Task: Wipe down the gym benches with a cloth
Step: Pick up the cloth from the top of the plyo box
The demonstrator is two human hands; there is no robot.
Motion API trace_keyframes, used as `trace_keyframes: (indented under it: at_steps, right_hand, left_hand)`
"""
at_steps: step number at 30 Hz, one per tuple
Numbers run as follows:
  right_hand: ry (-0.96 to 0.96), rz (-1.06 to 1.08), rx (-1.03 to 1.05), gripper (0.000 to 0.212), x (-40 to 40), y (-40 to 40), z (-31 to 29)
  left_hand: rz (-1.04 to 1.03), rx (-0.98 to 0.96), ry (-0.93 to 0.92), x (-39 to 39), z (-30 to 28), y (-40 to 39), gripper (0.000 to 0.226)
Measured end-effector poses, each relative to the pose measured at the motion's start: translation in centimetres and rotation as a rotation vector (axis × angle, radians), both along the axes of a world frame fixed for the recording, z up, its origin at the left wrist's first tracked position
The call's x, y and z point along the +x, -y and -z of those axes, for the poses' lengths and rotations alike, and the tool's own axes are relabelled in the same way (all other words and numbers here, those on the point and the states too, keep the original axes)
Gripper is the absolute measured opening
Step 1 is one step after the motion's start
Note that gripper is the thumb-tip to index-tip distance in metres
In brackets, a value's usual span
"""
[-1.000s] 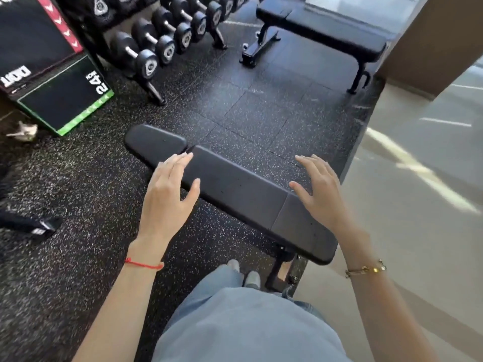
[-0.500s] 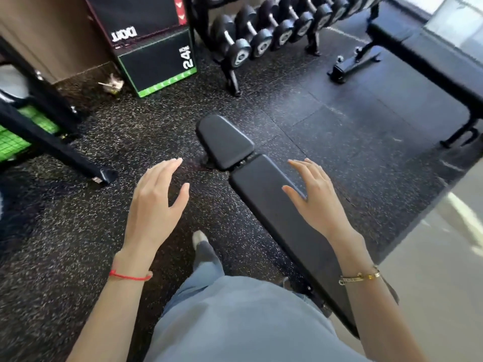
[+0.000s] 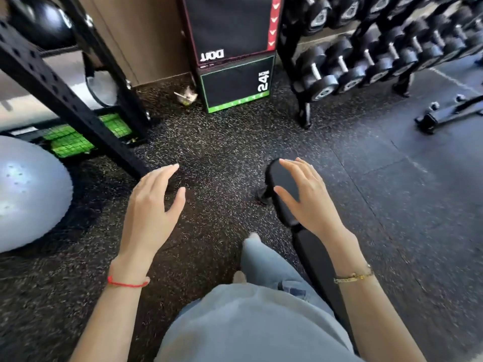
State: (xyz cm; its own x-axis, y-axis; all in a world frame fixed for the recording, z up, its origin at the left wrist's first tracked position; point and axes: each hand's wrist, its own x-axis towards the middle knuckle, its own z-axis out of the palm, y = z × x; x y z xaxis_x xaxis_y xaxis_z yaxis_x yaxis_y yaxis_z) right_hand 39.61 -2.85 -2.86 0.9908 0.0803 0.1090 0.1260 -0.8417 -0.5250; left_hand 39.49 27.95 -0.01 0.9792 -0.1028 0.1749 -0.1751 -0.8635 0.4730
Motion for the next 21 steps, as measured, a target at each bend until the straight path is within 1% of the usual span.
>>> trace_keyframes:
  at_steps: [4,8,16,21]
  right_hand:
    - [-0.02,-0.051,0.033,0.055,8.8,-1.0,1.3]
    - [-0.02,-0.064,0.048,0.056,19.0,-1.4,1.9]
    - [0.02,-0.113,0.024,0.056,40.0,-1.5,-1.1]
    - [0.007,-0.13,0.018,0.055,50.6,-2.1,-1.6]
  left_hand:
    - [-0.071,-0.004,-0.029,7.5,1.0,-1.3,0.046]
    - [-0.095,0.002,-0.011,17.2,1.6,-1.7,0.045]
    - [-0.13,0.0,0.056,36.5,-1.1,-1.2,0.042]
    - [-0.142,-0.003,0.061,46.5,-1.0,-1.9,0.042]
